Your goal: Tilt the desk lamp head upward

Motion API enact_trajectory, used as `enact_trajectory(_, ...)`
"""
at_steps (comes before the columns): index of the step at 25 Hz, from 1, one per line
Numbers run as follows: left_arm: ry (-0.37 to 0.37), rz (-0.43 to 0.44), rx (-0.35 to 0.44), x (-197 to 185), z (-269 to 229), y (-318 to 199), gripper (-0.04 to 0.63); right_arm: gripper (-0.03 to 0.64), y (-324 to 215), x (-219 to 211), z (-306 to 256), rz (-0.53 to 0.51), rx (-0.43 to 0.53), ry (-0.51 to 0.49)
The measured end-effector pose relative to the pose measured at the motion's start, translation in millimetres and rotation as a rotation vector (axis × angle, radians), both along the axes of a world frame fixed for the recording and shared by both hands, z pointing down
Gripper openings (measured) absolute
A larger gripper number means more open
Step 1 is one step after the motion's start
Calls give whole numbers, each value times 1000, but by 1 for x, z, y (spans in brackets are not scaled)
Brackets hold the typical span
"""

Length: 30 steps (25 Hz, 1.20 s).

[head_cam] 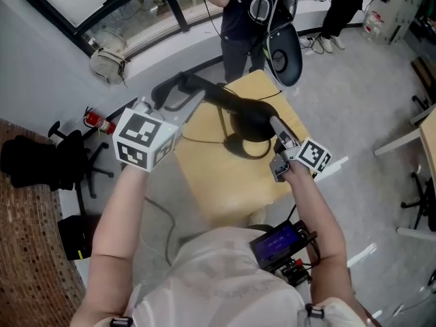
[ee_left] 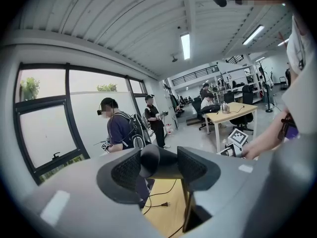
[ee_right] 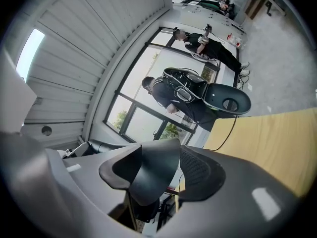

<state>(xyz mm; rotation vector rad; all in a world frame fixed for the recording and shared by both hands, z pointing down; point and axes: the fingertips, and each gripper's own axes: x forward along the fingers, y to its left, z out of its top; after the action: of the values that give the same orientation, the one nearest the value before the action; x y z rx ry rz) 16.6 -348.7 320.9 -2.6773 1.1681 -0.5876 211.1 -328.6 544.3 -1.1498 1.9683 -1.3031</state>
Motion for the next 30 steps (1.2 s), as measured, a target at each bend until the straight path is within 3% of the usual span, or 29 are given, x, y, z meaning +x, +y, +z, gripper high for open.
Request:
enact_trajectory(10, 52, -16, 0, -1, -1, -1, 230, 242, -3, 8, -17, 8, 69, 51)
enact_trajectory(21, 129, -34, -17, -7, 1, -9, 229, 245, -6, 20, -39, 36, 54, 166)
enact_trajectory(30, 161, -40, -10, -10, 7, -10, 229, 247, -7, 23, -41, 54, 40, 200)
